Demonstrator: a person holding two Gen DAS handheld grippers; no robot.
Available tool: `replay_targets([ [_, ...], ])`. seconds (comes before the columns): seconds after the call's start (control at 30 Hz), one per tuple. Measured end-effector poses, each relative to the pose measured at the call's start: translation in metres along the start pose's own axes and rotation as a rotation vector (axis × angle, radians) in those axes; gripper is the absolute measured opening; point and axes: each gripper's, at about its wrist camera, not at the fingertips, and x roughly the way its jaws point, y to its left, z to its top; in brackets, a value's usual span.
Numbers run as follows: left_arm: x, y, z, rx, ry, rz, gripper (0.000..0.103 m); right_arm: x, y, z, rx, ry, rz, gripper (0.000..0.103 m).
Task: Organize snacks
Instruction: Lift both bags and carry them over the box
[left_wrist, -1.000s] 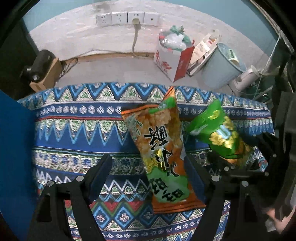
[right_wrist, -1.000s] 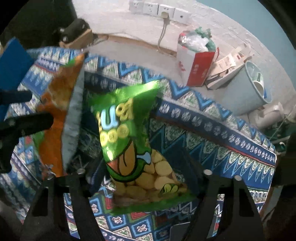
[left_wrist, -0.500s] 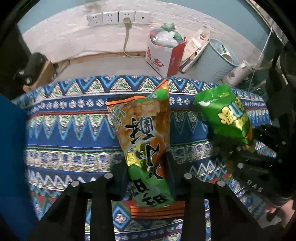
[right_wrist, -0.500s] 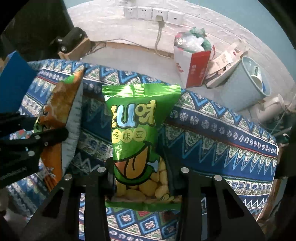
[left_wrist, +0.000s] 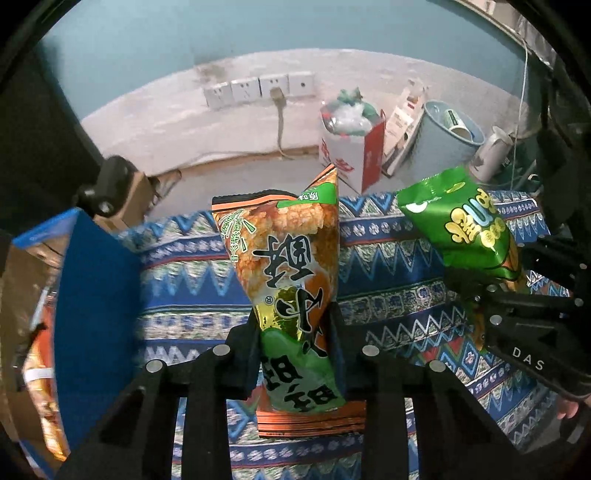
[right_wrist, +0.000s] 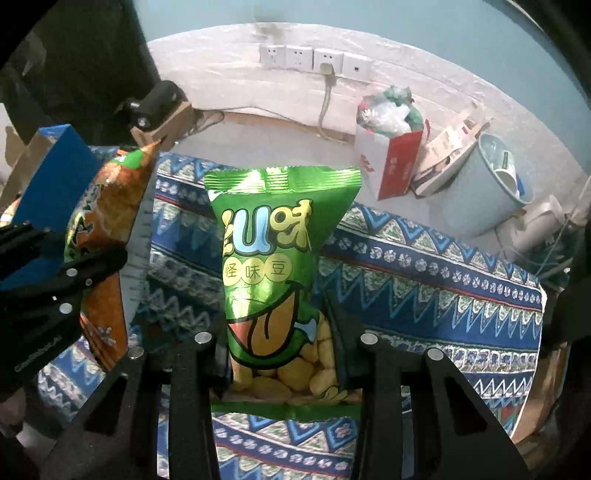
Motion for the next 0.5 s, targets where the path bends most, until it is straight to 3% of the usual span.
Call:
replay_targets([
  [0.5,-0.072,0.049,-0.017,-0.042,-0.108,0.027,0.032,-0.063,0.044,0.015,-0.034,-0.121,0.055,0.037],
])
